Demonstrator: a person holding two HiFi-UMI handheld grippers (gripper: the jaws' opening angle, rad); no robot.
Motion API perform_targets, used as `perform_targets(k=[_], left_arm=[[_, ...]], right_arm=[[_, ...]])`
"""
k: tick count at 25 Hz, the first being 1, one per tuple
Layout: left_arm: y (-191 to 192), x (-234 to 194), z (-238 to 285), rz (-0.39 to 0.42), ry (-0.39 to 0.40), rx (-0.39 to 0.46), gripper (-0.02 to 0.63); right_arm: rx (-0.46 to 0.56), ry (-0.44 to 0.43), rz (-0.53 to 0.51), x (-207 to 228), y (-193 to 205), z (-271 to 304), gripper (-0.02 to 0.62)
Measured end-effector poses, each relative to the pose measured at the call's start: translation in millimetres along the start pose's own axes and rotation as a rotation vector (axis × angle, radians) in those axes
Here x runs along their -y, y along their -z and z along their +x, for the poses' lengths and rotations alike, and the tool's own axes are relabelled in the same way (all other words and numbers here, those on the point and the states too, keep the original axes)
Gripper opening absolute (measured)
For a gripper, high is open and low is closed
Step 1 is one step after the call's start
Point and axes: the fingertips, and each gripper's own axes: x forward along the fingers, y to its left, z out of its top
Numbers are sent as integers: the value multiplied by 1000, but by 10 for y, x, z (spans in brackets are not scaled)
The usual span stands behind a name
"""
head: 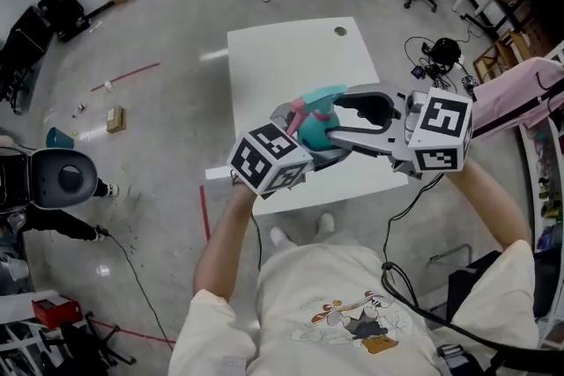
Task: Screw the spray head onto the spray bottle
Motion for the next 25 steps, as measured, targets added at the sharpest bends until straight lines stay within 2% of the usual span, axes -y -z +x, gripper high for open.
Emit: perform_targets(k=[2, 5, 8, 10, 11, 14, 18, 20, 25], left_arm=[[21, 114, -34, 45, 58, -36, 419], [69, 254, -7, 92, 113, -78, 419], [121, 347, 35, 117, 146, -99, 419], [129, 371, 56, 108, 157, -96, 419], [124, 365, 61, 96, 155, -90, 419], [99, 264, 56, 55, 94, -77, 419], [107, -12, 43, 29, -87, -98, 419], [101, -117, 52, 8, -146, -102, 419], [45, -266, 182, -24, -211, -98, 419]], right_arm=[[-16, -100, -51, -55, 2, -25, 210], [10, -226, -76, -173, -65, -76, 209], [-14, -267, -108, -230, -38, -45, 207], [-13, -266, -115, -241, -23, -29, 146], [-4, -258, -112, -234, -26, -30, 141], [27, -199, -72, -148, -56, -12, 140], [49, -40, -43, 14, -90, 83, 140], [54, 47, 0, 114, -96, 105, 140], [40, 267, 73, 326, -94, 49, 140]])
